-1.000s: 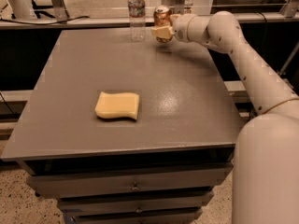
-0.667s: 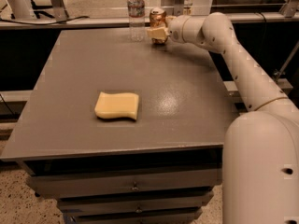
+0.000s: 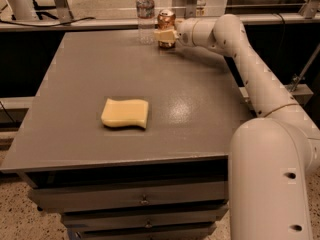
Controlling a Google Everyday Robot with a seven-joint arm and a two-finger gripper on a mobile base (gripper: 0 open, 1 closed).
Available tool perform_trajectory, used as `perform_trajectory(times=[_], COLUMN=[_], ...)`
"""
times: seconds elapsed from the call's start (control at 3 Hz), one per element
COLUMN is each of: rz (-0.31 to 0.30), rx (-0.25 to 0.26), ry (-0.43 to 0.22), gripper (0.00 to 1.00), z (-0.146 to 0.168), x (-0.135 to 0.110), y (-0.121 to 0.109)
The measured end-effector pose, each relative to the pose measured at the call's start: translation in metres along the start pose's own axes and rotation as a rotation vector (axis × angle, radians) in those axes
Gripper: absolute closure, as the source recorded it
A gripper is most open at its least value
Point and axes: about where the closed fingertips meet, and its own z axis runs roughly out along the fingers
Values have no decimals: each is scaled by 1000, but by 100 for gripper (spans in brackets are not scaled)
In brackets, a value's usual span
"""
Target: Move orange can near water bottle
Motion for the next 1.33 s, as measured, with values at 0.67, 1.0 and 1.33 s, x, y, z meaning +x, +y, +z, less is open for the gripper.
perform_trajectory(times=[0.67, 1.0, 1.33], rz=[21, 43, 52], rx=[-2, -27, -41], ry=[12, 30, 42], gripper=[12, 0, 0], z=[-1, -8, -17], x=[4, 6, 6], y=[1, 13, 24])
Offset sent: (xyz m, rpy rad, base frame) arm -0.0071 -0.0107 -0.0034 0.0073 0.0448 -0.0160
